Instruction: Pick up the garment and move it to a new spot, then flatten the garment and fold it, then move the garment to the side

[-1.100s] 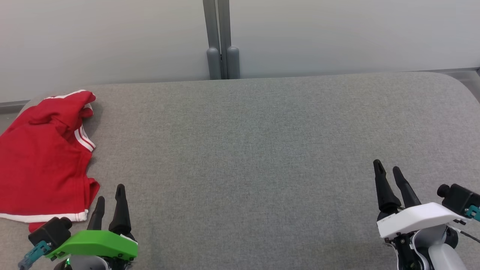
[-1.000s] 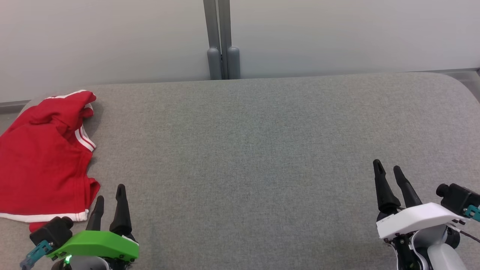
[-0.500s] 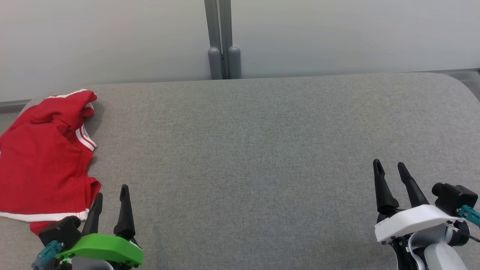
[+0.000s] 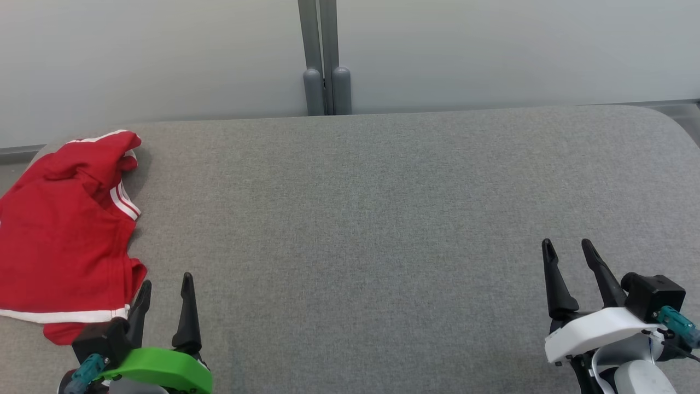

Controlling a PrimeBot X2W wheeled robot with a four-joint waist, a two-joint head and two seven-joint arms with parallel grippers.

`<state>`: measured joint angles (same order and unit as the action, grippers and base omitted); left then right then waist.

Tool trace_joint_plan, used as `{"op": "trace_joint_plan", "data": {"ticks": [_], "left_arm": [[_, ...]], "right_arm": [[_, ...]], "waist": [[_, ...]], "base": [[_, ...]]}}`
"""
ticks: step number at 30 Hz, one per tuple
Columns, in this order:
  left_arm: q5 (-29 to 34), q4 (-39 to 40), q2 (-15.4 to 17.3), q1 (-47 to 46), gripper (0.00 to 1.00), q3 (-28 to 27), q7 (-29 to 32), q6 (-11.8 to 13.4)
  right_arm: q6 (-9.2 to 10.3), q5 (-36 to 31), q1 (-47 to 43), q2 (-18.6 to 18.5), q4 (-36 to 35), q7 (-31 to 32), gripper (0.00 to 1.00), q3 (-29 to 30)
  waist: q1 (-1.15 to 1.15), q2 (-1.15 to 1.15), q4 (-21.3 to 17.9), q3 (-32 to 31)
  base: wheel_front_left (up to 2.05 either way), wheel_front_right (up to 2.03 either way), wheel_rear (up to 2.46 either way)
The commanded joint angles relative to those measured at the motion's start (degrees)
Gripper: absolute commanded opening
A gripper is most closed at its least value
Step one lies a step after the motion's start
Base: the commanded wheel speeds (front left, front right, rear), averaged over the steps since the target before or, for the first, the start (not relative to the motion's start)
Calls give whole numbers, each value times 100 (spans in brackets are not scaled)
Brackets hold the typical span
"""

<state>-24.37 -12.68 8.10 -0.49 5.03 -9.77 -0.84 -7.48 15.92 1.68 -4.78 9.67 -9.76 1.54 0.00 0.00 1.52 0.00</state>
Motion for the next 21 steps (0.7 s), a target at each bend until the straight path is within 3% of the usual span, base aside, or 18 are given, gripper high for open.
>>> {"op": "trace_joint_plan", "data": {"ticks": [1,11,21], "left_arm": [[134,-2,47,46,100,2,-58,-51],[528,-198,-22,67,100,-71,-188,-261],[1021,-252,-83,112,100,-163,-305,-298]], "right_arm": [[-1,-174,-17,-33,-21,-64,100,19],[-1,-533,-89,-84,46,-190,100,-16],[-2,-703,-130,-131,33,-315,100,-158]], "waist": [[0,0,3,-1],[0,0,19,2],[0,0,46,-15]], "base": [[0,0,0],[0,0,0],[0,0,0]]}}
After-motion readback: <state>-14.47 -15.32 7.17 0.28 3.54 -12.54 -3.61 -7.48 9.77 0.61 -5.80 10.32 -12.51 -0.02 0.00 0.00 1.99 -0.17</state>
